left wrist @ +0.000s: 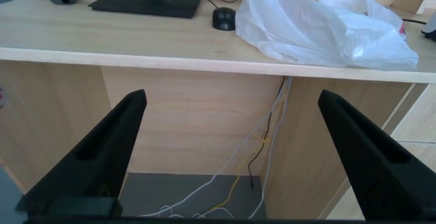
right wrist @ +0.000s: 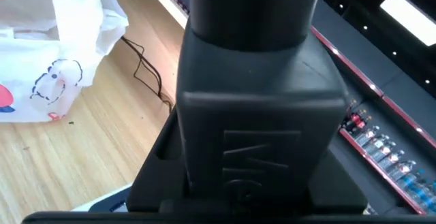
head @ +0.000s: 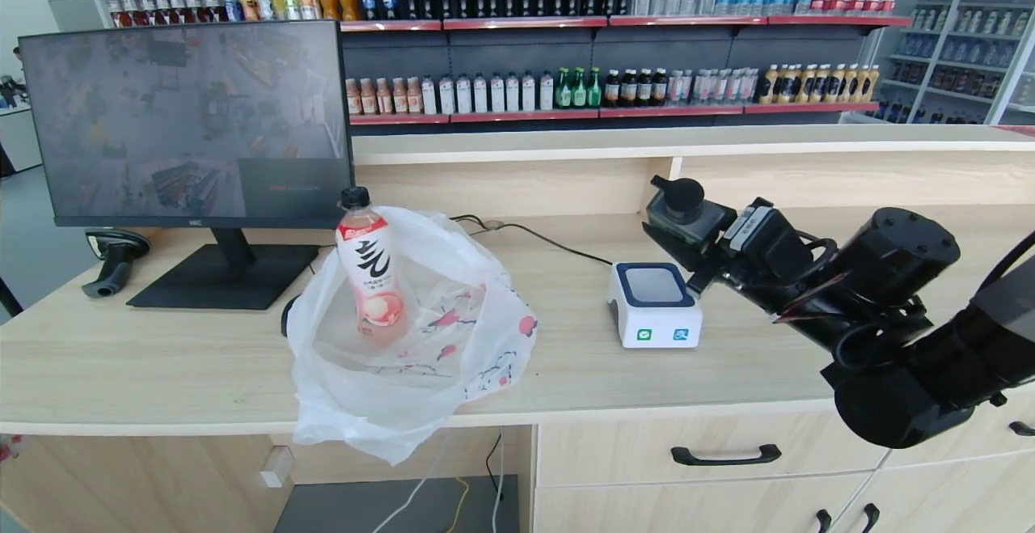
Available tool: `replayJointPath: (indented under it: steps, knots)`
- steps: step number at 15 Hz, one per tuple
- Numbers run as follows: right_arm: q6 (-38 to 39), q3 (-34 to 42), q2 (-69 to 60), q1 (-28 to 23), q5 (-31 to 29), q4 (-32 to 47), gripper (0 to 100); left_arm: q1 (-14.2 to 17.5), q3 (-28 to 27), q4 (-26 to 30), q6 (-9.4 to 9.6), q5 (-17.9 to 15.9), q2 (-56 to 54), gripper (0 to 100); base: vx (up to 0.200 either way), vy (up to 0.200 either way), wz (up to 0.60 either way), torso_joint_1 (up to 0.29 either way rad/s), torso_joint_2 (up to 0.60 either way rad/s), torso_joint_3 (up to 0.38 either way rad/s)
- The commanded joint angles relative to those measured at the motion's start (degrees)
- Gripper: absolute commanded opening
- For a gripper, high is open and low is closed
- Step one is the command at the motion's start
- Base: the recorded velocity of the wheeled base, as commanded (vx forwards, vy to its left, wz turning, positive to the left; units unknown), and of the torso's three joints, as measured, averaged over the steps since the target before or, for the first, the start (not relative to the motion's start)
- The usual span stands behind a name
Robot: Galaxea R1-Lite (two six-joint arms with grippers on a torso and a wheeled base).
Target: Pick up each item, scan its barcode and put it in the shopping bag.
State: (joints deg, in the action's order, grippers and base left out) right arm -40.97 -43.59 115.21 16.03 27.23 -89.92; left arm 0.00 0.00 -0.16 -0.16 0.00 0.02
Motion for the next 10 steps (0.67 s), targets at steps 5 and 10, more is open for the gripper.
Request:
replayJointPath:
  steps: [5,10]
  knots:
    - [-2.7,-5.9,5.7,-1.4,7.3,-0.1,0,0.0,0.0,0.0,0.07,0.0,0.0,100,0.000,0.000,0.00,0.000,0.00,0.000]
    - [-4.4,-9.1,11.1,-2.6,10.9,-0.1,0,0.0,0.0,0.0,0.07,0.0,0.0,100,0.000,0.000,0.00,0.000,0.00,0.000]
